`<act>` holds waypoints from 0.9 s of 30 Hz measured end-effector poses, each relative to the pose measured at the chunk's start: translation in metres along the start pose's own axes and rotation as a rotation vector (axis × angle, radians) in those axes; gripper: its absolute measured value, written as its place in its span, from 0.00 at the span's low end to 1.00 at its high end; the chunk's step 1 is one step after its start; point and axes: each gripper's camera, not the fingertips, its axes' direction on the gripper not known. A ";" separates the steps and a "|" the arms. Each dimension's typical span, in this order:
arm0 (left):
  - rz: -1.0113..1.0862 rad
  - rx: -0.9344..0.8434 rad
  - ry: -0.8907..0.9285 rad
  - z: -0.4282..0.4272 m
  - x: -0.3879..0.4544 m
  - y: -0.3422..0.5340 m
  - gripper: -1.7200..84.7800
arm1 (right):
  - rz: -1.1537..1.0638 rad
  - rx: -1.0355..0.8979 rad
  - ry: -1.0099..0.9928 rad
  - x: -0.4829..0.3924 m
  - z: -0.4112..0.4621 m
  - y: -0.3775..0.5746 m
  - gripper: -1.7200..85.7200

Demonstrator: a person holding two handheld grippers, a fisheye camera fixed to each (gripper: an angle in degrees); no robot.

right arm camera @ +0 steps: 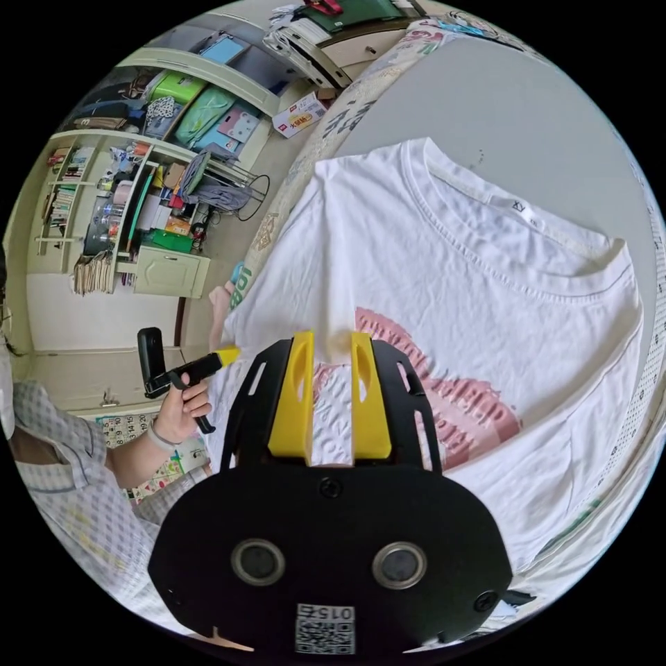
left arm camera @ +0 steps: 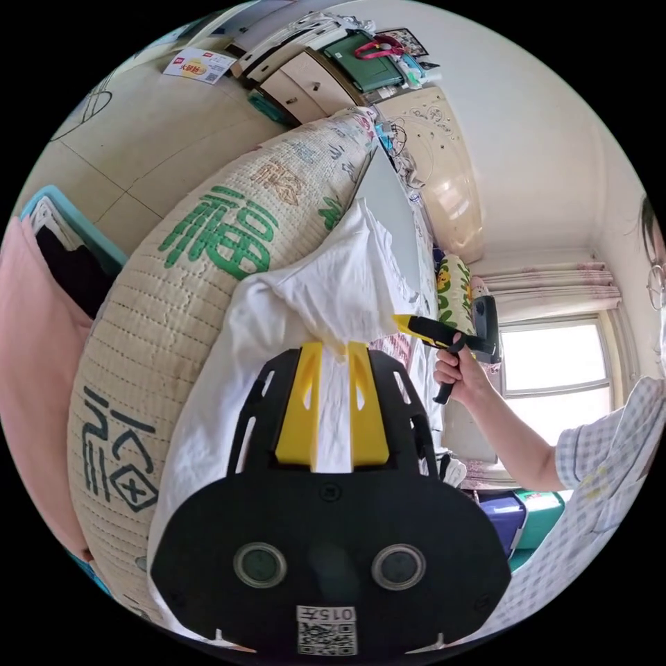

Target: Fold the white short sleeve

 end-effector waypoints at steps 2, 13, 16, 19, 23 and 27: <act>-0.014 -0.006 0.013 0.003 0.000 -0.001 0.06 | -0.004 -0.006 -0.009 -0.001 0.002 0.004 0.06; 0.078 -0.061 -0.100 -0.007 0.029 0.005 0.03 | -0.024 -0.021 0.092 -0.005 -0.004 0.020 0.02; 0.082 -0.070 -0.133 -0.007 0.030 0.008 0.07 | 0.000 -0.004 0.079 -0.002 -0.007 0.027 0.02; 0.126 -0.063 -0.156 -0.015 0.035 0.012 0.09 | 0.032 0.020 0.055 0.005 -0.014 0.036 0.02; 0.140 -0.052 -0.136 -0.015 0.039 0.016 0.09 | 0.063 0.039 0.023 0.013 -0.021 0.046 0.02; 0.116 -0.010 -0.136 -0.012 0.041 0.011 0.08 | 0.069 0.035 0.028 0.012 -0.020 0.052 0.02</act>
